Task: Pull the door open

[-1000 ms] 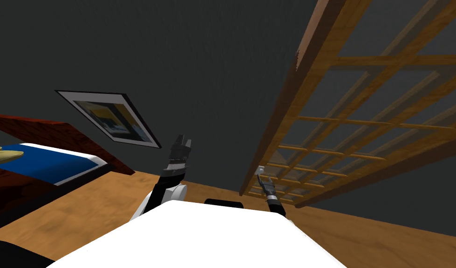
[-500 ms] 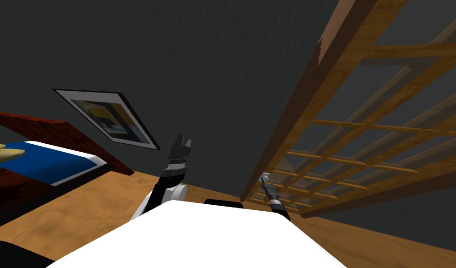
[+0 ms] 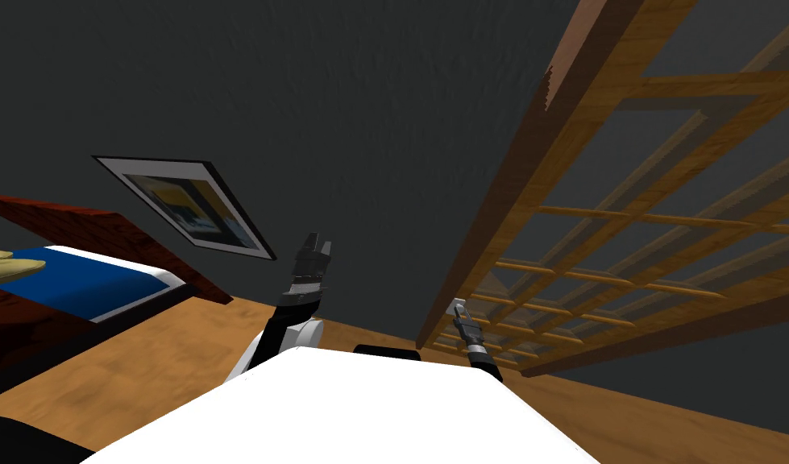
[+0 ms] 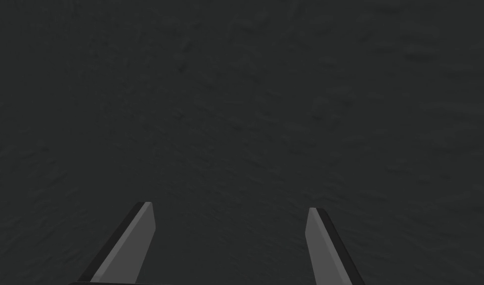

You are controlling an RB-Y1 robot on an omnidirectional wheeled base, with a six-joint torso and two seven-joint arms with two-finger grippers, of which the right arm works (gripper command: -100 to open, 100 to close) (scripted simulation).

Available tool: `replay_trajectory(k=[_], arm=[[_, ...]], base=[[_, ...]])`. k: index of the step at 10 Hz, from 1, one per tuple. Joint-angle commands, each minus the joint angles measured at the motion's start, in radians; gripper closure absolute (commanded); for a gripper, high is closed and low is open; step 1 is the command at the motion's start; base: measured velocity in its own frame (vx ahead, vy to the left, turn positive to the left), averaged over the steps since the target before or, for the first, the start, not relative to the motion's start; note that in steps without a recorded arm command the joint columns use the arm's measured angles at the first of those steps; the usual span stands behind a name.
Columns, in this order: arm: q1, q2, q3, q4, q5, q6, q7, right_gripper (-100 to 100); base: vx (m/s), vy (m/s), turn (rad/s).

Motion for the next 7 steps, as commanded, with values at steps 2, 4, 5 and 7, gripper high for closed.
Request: replay_trajectory(k=[2,4,5,7], arm=[[-0.002,-0.001,0.002,0.002,-0.008,0.001,-0.045,100],[-0.003,-0.001,0.004,0.003,-0.015,0.002,-0.079,100],[-0.004,-0.001,0.006,0.004,-0.02,0.003,-0.106,100],[-0.007,-0.002,0.009,0.006,-0.031,0.005,-0.159,100]], base=[[-0.02,-0.009,0.028],[-0.018,-0.01,0.026],[-0.025,-0.009,0.039],[-0.029,-0.015,0.049]])
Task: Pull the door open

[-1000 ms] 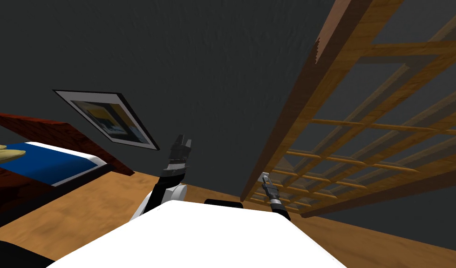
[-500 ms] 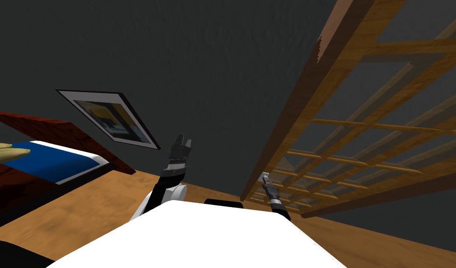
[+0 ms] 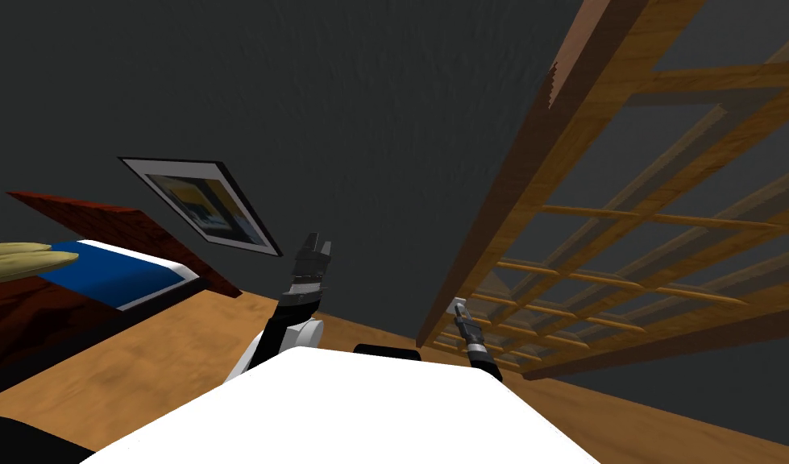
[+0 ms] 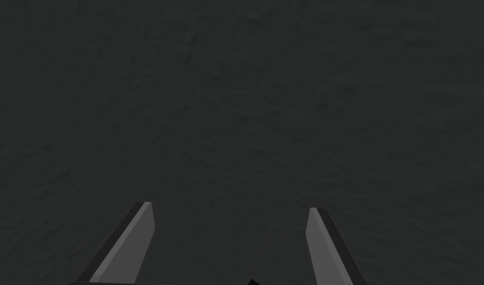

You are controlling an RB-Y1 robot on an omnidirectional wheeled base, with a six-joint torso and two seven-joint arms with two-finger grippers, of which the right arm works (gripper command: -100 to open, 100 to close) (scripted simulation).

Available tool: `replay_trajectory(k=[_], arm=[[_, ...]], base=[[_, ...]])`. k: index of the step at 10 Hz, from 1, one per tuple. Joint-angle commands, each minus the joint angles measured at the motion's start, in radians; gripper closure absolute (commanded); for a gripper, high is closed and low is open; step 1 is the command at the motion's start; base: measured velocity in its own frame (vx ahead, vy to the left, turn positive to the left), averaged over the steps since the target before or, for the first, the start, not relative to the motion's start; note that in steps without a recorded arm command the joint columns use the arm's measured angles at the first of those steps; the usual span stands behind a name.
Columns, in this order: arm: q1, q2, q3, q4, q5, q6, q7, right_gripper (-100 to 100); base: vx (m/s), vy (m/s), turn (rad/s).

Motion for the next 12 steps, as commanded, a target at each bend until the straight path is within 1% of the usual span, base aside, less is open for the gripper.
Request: replay_trajectory(k=[1,3,4,6,7,9,10,11,12], arm=[[-0.002,0.001,0.003,0.003,-0.009,0.001,-0.048,100],[-0.005,0.0,0.008,0.006,-0.023,0.003,-0.104,100],[-0.005,0.0,0.008,0.006,-0.023,0.003,-0.115,100],[-0.008,-0.001,0.012,0.008,-0.038,0.006,-0.177,100],[-0.008,-0.001,0.012,0.008,-0.038,0.006,-0.185,100],[-0.012,-0.002,0.017,0.012,-0.055,0.008,-0.247,100],[-0.012,-0.002,0.017,0.012,-0.055,0.008,-0.259,100],[-0.014,-0.003,0.02,0.013,-0.064,0.01,-0.295,100],[-0.014,-0.003,0.02,0.013,-0.064,0.01,-0.298,100]], base=[[-0.035,-0.016,0.047],[-0.035,-0.015,0.053],[-0.026,-0.015,0.023],[-0.03,-0.015,0.047],[-0.029,-0.014,0.03],[-0.035,-0.012,0.055],[-0.03,-0.014,0.027],[-0.027,-0.01,0.044],[-0.022,-0.011,0.023]])
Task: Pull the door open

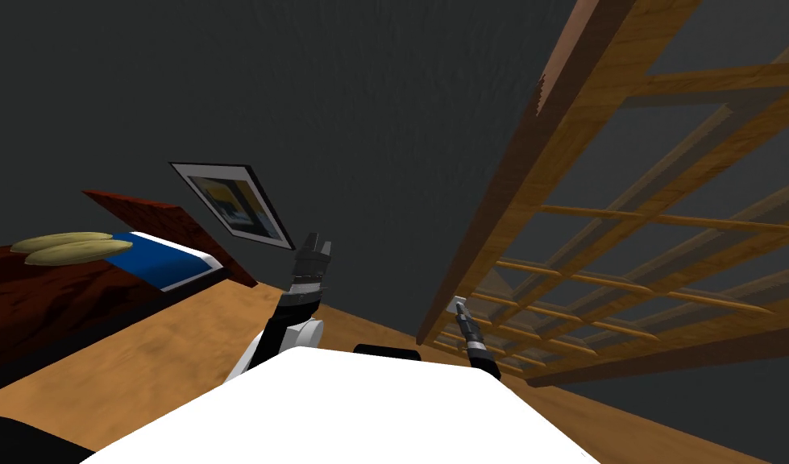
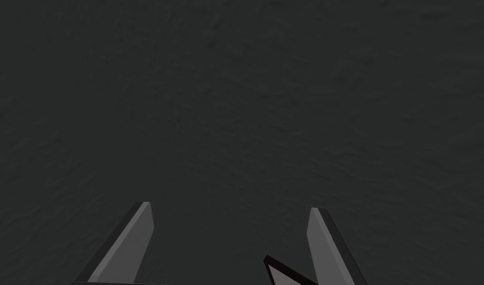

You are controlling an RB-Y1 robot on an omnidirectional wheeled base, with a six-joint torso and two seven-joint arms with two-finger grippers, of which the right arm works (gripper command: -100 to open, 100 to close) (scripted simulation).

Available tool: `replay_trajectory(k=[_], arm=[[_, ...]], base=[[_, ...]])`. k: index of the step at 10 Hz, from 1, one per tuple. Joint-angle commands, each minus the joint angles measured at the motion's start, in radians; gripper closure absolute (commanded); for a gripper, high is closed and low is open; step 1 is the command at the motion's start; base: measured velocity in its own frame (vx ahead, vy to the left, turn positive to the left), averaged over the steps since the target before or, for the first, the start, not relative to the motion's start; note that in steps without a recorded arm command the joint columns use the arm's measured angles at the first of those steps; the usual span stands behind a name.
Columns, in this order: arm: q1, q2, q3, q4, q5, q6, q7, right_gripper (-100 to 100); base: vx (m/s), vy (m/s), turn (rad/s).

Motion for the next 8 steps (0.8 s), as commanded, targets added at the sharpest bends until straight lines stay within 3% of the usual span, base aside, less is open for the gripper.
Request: replay_trajectory(k=[1,8], arm=[[-0.001,0.001,0.004,0.005,-0.011,0.003,-0.049,100],[-0.01,-0.001,0.016,0.013,-0.052,0.009,-0.21,100]], base=[[-0.032,-0.012,0.04],[-0.04,-0.018,0.052]])
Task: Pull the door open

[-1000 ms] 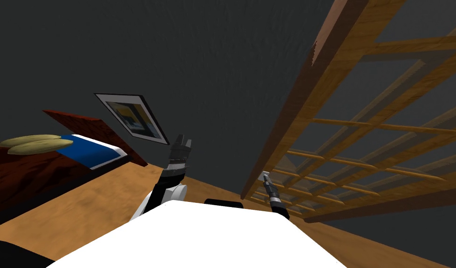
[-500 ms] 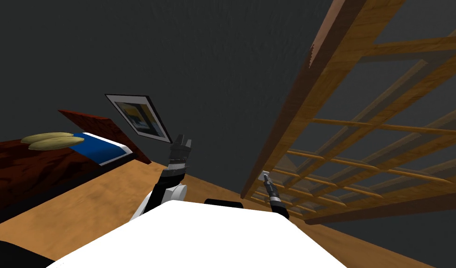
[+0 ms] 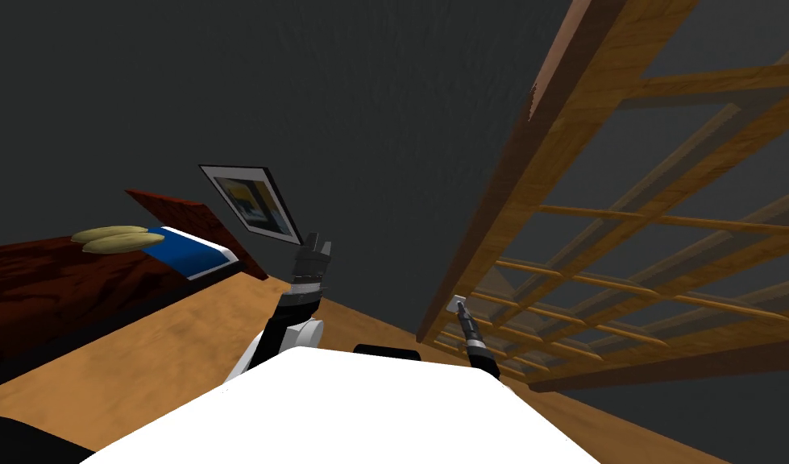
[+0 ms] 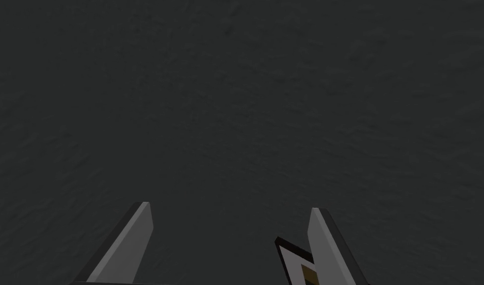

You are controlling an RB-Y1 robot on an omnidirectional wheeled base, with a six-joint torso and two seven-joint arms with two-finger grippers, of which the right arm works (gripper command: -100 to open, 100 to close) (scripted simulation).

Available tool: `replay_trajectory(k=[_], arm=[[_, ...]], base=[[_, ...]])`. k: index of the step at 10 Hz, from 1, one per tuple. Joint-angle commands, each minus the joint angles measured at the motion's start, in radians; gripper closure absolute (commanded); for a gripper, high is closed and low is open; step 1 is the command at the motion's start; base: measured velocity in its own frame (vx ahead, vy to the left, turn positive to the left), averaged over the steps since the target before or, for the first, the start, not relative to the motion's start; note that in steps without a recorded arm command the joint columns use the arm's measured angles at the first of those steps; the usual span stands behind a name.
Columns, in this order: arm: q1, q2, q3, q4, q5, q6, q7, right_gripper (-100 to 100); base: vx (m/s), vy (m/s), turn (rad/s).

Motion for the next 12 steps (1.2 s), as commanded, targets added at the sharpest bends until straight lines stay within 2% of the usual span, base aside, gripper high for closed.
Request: replay_trajectory(k=[1,2,3,4,5,6,7,10,11,12], arm=[[0.001,0.003,0.006,0.004,-0.012,0.005,-0.05,100],[0.001,0.003,0.006,0.004,-0.012,0.005,-0.058,100],[-0.002,0.002,0.009,0.006,-0.023,0.007,-0.096,100],[-0.002,0.002,0.009,0.006,-0.023,0.007,-0.099,100],[-0.004,0.001,0.013,0.008,-0.035,0.008,-0.138,100],[-0.004,0.001,0.013,0.008,-0.035,0.008,-0.14,100],[-0.007,0.0,0.016,0.01,-0.047,0.01,-0.18,100],[-0.013,-0.001,0.023,0.015,-0.072,0.014,-0.255,100],[-0.013,-0.001,0.023,0.015,-0.072,0.014,-0.264,100],[-0.015,-0.002,0.027,0.017,-0.084,0.016,-0.302,100]], base=[[-0.037,-0.014,0.053],[-0.029,-0.012,0.029],[-0.037,-0.017,0.058],[-0.031,-0.015,0.031],[-0.039,-0.011,0.056],[-0.036,-0.009,0.03],[-0.04,-0.01,0.064],[-0.051,-0.019,0.063],[-0.03,-0.013,0.028],[-0.038,-0.015,0.058]])
